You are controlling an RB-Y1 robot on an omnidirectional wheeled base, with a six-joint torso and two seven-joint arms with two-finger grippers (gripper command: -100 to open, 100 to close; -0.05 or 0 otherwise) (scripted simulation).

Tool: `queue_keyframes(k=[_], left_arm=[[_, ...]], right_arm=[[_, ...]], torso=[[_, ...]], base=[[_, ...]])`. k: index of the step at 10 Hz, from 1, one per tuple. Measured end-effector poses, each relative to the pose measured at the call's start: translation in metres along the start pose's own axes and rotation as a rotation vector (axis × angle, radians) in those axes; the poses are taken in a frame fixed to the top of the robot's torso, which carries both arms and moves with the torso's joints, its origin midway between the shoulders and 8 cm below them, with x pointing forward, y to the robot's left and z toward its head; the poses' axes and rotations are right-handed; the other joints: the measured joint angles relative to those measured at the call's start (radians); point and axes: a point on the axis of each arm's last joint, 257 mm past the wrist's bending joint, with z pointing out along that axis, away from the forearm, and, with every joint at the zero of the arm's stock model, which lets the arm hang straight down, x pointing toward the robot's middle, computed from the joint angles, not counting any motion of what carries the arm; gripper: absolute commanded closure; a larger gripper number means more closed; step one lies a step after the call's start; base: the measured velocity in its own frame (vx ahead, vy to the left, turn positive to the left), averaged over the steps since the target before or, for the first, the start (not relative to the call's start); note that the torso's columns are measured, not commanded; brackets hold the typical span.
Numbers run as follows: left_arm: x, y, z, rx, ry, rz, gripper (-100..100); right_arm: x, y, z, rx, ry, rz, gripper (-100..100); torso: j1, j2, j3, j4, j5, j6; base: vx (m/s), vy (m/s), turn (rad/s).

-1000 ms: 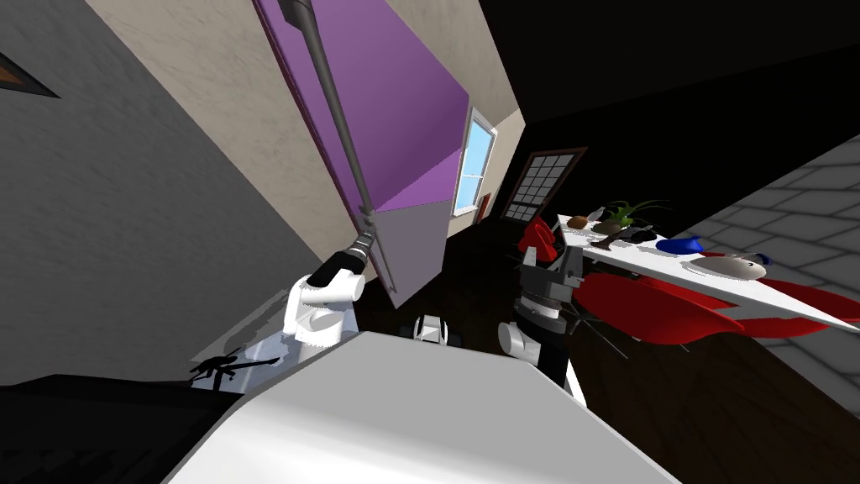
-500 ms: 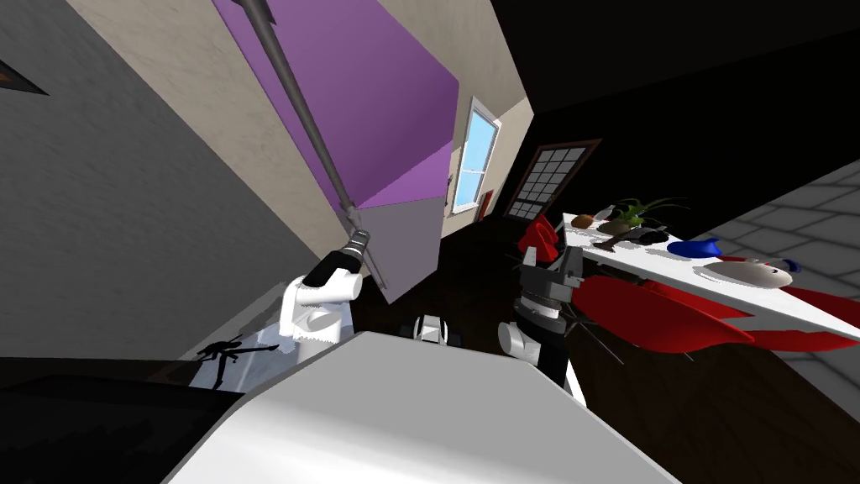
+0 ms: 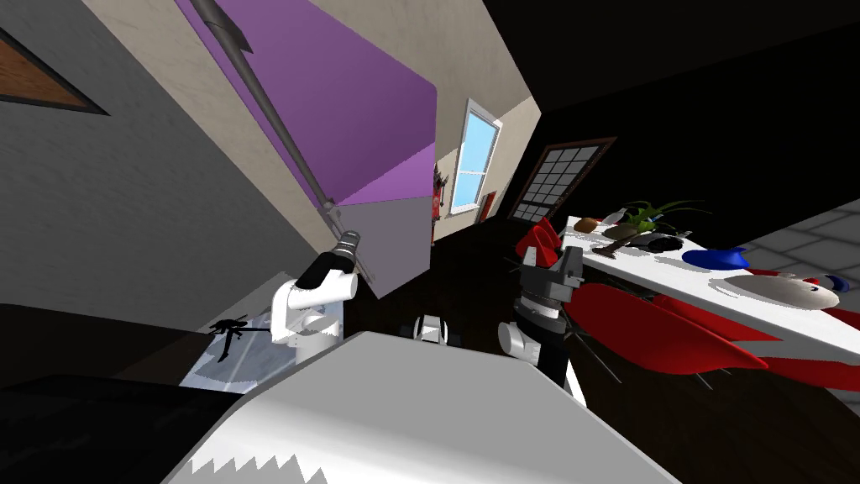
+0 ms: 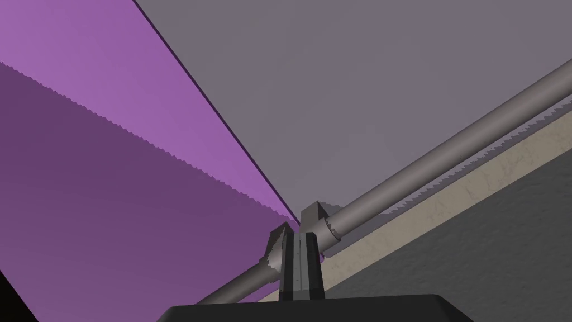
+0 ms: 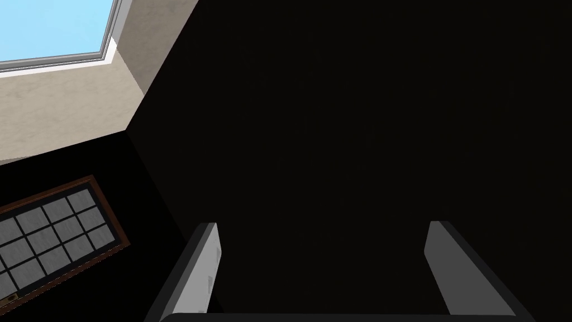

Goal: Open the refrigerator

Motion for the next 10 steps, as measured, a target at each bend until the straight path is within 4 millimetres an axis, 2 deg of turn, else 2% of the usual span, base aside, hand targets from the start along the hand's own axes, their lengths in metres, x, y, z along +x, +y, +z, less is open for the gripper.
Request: queue_keyframes(k=[1,3,4,5,8,10], left_arm=[[-0.003,0.004,0.001,-0.010,-0.009,0.000,100],[-0.016,0.012,0.001,-0.032,-0.045,0.000,100],[-0.017,0.013,0.001,-0.034,-0.047,-0.001,-100],[-0.015,0.017,0.003,-0.041,-0.041,0.011,-100],[-0.007,0.029,0.016,-0.061,-0.021,0.058,-100],[-0.004,0.032,0.022,-0.062,-0.010,0.088,-100]], right_arm=[[0.000,0.000,0.000,0.000,0.000,0.000,0],[0.000,0.000,0.000,0.000,0.000,0.000,0],[0.000,0.000,0.000,0.000,0.000,0.000,0],[0.000,0.000,0.000,0.000,0.001,-0.001,0],[0.000,0.000,0.000,0.000,0.001,-0.001,0],[0.000,0.000,0.000,0.000,0.001,-0.001,0]], torso=[[0.005,0.000,0.000,0.000,0.001,0.000],[-0.004,-0.001,-0.001,0.000,-0.001,0.000],[0.006,-0.002,-0.001,-0.001,0.001,0.000],[0.013,-0.003,-0.002,-0.001,0.004,0.000],[0.002,-0.001,-0.001,0.000,0.000,0.000],[0.002,-0.002,-0.001,-0.001,0.000,0.000]], base=[[-0.045,-0.285,0.062],[-0.016,-0.286,0.093],[0.002,-0.026,-0.010],[0.021,0.021,0.000],[0.033,0.089,-0.012],[0.069,0.174,-0.024]])
